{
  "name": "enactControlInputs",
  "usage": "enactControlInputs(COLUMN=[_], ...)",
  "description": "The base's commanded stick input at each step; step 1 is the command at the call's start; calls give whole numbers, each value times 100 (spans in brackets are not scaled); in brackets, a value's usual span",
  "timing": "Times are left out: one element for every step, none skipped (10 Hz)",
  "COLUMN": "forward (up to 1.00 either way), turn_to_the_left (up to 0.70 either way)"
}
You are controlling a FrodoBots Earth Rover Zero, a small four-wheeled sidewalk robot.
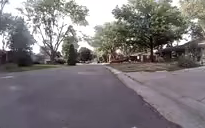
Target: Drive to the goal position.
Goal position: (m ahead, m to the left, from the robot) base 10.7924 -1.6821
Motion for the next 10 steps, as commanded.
enactControlInputs(forward=[85,85,85,85,85,85,85,85,85,85], turn_to_the_left=[0,0,0,0,0,0,0,0,0,0])
